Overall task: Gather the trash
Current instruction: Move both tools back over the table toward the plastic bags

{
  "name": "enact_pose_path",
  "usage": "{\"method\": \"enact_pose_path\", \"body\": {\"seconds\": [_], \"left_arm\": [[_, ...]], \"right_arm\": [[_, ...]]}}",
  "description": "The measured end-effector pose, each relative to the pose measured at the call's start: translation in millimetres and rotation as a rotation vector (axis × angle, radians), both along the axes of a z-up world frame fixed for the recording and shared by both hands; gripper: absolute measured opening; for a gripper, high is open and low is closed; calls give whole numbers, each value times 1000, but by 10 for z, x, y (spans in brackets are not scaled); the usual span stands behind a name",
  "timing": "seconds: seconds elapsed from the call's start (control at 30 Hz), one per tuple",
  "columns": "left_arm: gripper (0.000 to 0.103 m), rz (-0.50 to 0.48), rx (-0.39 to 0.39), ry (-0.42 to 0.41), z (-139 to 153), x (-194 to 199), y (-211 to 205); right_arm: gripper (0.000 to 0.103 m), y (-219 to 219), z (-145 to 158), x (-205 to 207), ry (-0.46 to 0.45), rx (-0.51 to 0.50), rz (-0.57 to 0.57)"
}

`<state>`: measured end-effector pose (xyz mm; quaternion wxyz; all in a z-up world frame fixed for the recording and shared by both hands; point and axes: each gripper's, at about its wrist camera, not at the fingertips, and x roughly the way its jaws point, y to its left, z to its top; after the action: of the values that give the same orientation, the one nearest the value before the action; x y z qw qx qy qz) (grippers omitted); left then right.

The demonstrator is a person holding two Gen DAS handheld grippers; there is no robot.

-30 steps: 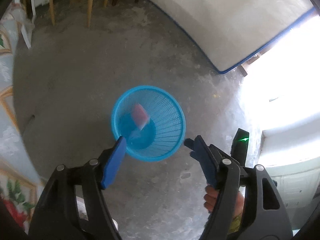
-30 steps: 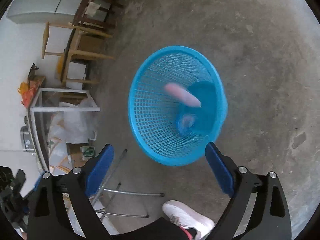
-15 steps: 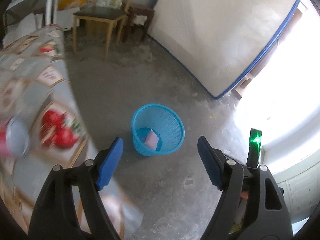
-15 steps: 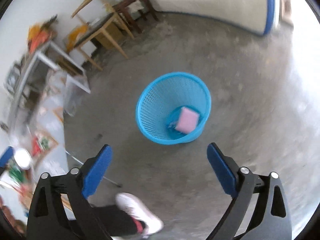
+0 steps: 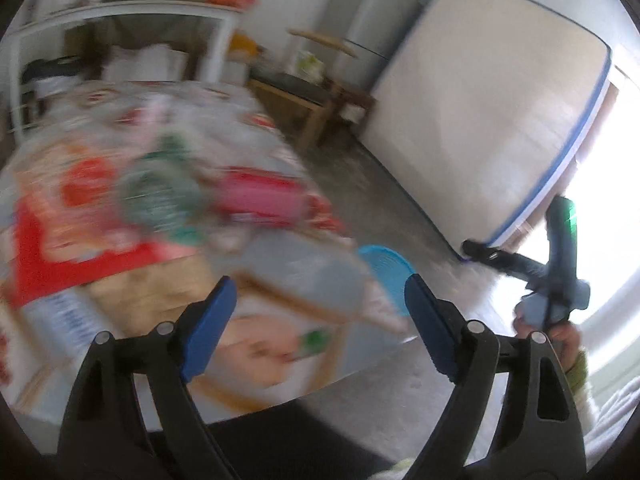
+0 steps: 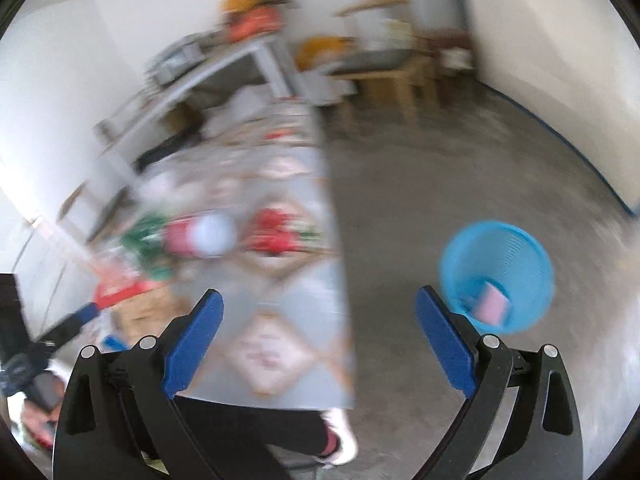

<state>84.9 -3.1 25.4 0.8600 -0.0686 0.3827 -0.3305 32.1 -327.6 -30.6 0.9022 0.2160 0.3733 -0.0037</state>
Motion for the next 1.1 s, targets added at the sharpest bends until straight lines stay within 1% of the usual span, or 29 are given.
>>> {"method": "enact_pose_path", "body": {"seconds": [0.03,0.13,0.2,0.3,0.37,0.47,0.53,0.63,0.67,0.7,0.8,0.87,0.93,1.0,1.1], "left_arm": [[83,48,-4,-2,-24,-7,210],[83,147,-39,20,-64,39,699],[83,203,-71,23,-39,85,971],[83,262,-75,8,15,146,1274],[83,289,-66,4,38,174,1403],[83,307,-75,15,28,269,1556],[83,310,-85,19,29,332,1581],[83,295,-114,43,42,454,1604],[83,276,-125,53,52,510,1584],[83,237,-139,73,59,604,1534],[83,156,-157,136,67,823,1372],[83,111,-129,179,74,1041,1194],[83,87,-97,195,69,1195,1050],[82,64,-82,229,43,1349,922],[75,61,-82,248,25,1477,863]], "right_arm": [[94,188,52,118,-8,18,56],[94,644,165,380,-24,43,166],[94,908,225,530,-28,17,205],[94,1222,341,775,-36,-23,253],[94,1345,423,934,-45,-61,271],[94,1501,544,1147,-56,-131,277],[94,1588,576,1296,-58,-180,280],[91,1671,607,1449,-60,-216,285],[90,1684,611,1500,-56,-221,285],[90,1687,599,1527,-51,-217,284],[89,1675,527,1578,-36,-225,276],[89,1616,454,1583,-18,-230,262],[89,1492,385,1557,-2,-208,244],[89,1372,341,1545,11,-187,228],[84,1233,343,1560,11,-171,223]]}}
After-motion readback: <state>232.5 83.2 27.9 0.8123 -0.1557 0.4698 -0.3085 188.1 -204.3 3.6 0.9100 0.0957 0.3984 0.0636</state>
